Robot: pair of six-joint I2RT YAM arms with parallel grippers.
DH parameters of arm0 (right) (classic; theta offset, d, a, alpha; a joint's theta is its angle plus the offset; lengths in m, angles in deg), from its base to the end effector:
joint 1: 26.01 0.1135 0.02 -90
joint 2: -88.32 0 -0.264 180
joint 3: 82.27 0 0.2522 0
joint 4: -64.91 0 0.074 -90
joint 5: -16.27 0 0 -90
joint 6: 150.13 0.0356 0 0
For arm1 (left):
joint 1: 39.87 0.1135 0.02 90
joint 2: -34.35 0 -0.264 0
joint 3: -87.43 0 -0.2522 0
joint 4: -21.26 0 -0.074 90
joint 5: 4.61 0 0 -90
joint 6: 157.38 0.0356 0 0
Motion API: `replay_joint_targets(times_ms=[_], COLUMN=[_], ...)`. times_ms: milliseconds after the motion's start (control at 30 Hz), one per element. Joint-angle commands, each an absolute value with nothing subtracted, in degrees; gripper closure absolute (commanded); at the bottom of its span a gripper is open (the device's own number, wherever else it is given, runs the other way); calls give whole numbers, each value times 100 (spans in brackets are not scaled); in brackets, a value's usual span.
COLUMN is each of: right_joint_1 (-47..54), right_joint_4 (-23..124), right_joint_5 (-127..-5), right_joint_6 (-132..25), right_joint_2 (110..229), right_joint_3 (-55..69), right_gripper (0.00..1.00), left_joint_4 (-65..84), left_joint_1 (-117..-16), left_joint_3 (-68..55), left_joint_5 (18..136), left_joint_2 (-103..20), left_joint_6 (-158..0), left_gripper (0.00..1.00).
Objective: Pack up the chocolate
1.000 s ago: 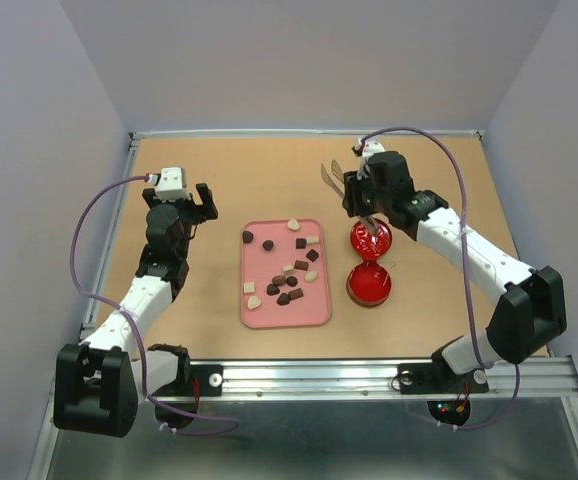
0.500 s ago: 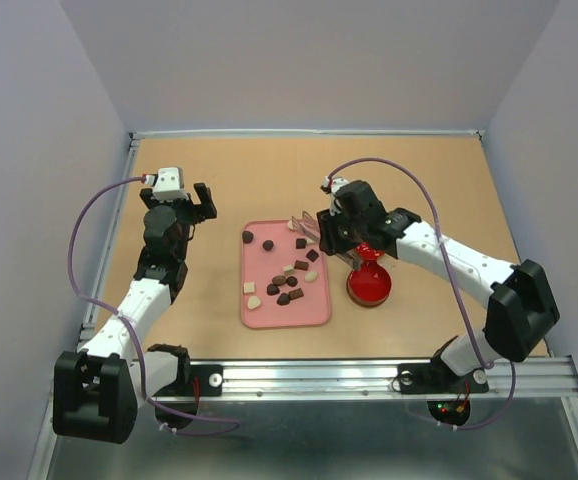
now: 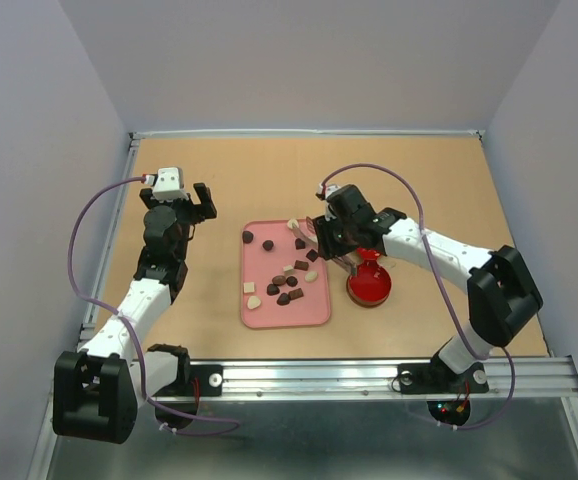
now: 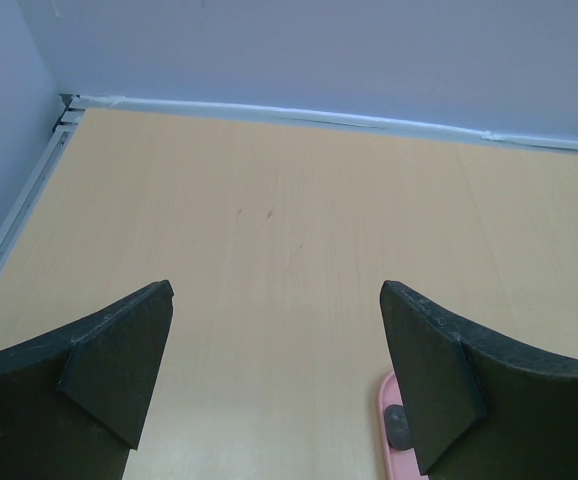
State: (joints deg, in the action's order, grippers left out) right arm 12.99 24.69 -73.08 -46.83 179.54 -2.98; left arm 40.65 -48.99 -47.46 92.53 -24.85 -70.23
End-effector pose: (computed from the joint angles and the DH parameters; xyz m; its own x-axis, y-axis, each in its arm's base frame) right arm 0.2637 0.2140 0.2388 -0.7432 -0.3058 -0.5951 -0.4765 0.8663 0.1499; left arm 0.2360 -0.0334 0.2890 0.0893 -0.0643 -0.9939 0.0396 0.9974 -0.0610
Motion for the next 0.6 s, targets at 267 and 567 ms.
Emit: replay_joint_targets(times_ms=[267, 567], right_joint_1=[1328, 1328], right_joint_4=[2847, 2961], right_joint_5=[-7092, -7021], right_joint_6=[-4783, -4853], right_joint_2=[18165, 18341], right_joint_3=[118, 338], right_gripper=[49, 49], left_joint_4=[4292, 4301], left_joint_1=[-4848, -4848], left_joint_3=[-4779, -4770], left_joint_5=[9304, 9295], left_joint_2=[-2497, -2532], left_joint_6=[-7011, -7019], left_gripper=[4, 4])
